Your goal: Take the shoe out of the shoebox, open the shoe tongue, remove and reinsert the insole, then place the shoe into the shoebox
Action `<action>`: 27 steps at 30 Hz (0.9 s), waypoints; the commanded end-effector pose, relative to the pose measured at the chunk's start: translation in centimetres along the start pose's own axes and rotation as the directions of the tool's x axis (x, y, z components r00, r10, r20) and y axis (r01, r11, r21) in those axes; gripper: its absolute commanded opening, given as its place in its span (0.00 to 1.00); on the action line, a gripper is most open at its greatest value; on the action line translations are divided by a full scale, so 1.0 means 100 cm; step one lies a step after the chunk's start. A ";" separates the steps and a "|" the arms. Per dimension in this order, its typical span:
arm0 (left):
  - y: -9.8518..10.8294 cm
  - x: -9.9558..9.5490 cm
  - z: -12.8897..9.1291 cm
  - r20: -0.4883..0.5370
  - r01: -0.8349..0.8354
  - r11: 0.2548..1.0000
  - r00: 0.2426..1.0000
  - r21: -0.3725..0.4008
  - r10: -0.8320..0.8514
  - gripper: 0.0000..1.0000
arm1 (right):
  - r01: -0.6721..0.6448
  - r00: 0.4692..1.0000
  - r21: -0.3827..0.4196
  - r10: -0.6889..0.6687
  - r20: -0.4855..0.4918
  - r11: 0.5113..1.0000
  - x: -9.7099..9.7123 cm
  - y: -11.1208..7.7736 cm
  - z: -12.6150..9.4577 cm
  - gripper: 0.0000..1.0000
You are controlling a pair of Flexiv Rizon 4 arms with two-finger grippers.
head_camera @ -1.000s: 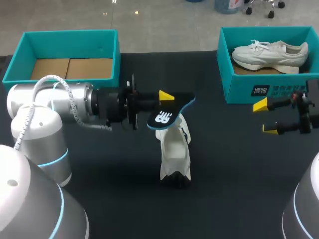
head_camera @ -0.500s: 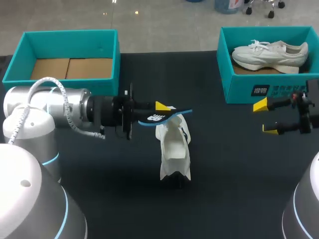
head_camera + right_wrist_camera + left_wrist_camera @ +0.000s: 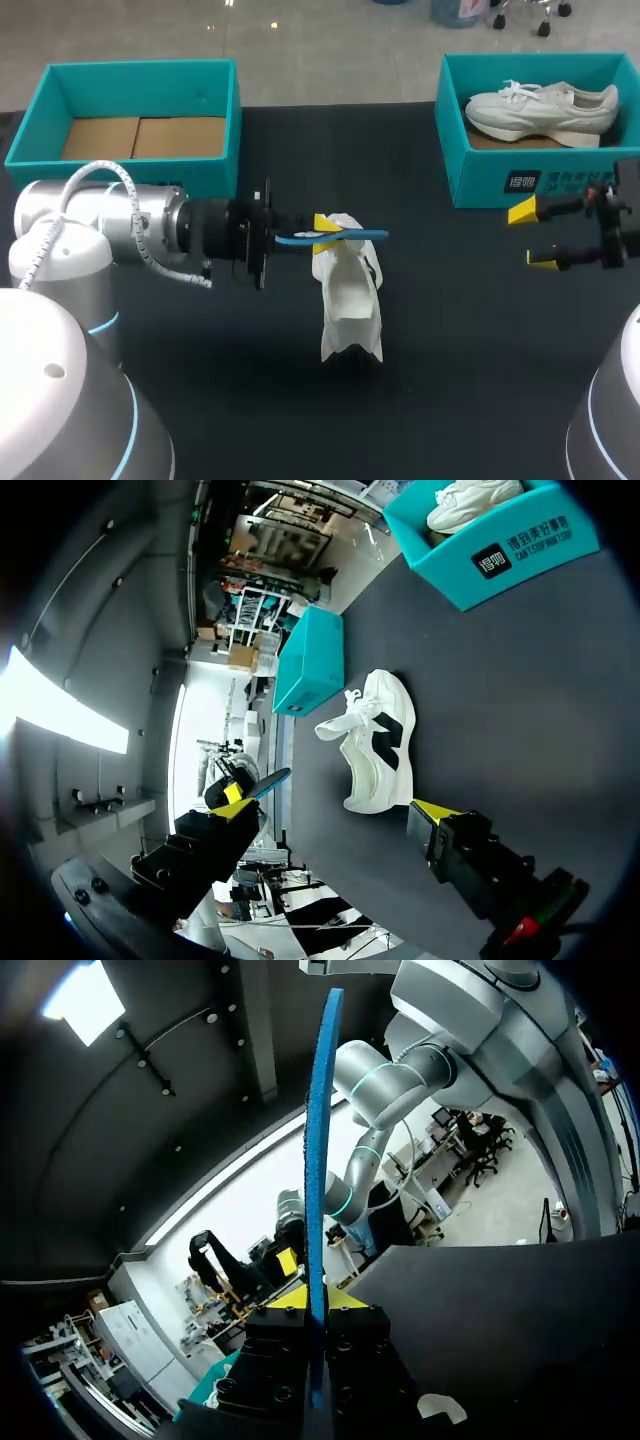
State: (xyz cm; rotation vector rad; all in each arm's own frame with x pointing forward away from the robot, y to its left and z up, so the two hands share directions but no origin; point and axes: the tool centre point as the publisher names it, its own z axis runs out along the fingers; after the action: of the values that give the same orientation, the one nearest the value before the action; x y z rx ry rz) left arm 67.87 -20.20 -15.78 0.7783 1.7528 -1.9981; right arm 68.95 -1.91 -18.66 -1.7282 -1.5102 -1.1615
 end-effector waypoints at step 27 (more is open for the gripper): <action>0.050 0.069 -0.037 -0.034 0.078 0.982 0.996 -0.175 -0.085 0.00 | -0.001 1.000 -0.003 0.001 0.002 1.000 0.000 -0.001 0.000 1.00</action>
State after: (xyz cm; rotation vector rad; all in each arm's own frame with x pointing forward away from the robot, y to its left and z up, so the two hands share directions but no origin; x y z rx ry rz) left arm 65.89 -17.64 -23.63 0.6928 2.0104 -1.8392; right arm 68.94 -1.90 -18.66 -1.7284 -1.5102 -1.1617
